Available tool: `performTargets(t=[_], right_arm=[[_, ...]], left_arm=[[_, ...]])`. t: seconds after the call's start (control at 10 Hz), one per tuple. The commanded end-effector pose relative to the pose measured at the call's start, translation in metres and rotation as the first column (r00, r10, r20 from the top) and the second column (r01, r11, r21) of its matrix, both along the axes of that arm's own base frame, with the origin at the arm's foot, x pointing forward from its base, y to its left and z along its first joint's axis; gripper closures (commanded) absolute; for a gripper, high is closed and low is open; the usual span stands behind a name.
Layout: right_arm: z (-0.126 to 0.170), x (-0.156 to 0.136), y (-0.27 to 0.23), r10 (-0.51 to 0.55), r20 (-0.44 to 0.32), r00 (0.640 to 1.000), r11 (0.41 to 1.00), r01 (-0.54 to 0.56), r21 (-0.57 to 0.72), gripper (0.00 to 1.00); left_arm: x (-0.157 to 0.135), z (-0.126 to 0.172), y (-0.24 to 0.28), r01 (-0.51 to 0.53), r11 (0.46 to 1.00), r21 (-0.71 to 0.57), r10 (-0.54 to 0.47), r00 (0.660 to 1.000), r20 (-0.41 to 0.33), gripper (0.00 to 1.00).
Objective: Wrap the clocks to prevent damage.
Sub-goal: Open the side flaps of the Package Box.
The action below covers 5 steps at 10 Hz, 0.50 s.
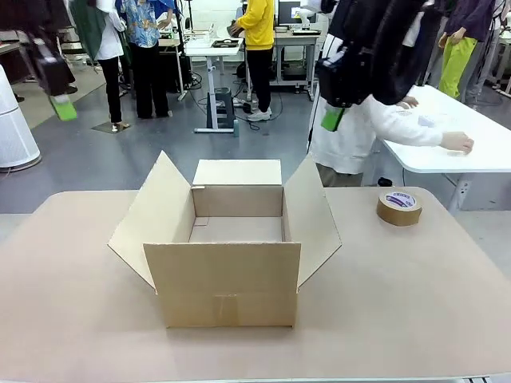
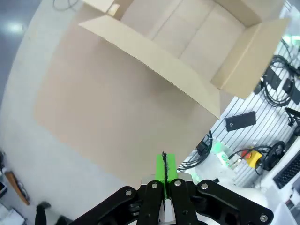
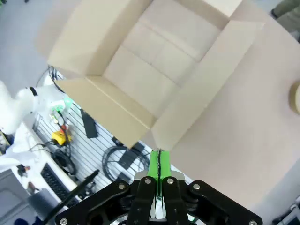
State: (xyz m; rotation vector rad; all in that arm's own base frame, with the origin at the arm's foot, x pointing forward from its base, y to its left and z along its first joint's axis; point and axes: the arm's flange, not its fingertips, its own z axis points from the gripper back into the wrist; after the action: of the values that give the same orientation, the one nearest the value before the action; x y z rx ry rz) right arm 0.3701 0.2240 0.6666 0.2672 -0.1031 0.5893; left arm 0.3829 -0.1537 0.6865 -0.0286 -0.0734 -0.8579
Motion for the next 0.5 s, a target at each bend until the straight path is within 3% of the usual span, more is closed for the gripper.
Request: performTargets(t=[0.0,0.2,0.3,0.4], right_arm=[[-0.004,0.024,0.009,-0.094,-0.045,0.995,0.995,0.095,0.017,1.0],[-0.019,0.034,0.014,-0.133,-0.006,0.991,0.991,0.133,-0.004,1.0],[-0.013,0.027,0.009,-0.067,-0.05,0.997,0.998,0.067,0.007,1.0],[-0.013,0.027,0.009,-0.067,-0.05,0.997,0.998,0.067,0.007,1.0]], left_arm=[[0.015,-0.015,-0.025,-0.125,0.988,0.093,0.123,0.992,0.027,1.0],[0.013,-0.032,-0.046,-0.142,0.986,0.087,0.132,0.985,0.11,1.0],[0.018,-0.024,-0.03,-0.098,0.993,0.067,0.097,0.995,0.017,1.0],[0.018,-0.024,-0.03,-0.098,0.993,0.067,0.097,0.995,0.017,1.0]])
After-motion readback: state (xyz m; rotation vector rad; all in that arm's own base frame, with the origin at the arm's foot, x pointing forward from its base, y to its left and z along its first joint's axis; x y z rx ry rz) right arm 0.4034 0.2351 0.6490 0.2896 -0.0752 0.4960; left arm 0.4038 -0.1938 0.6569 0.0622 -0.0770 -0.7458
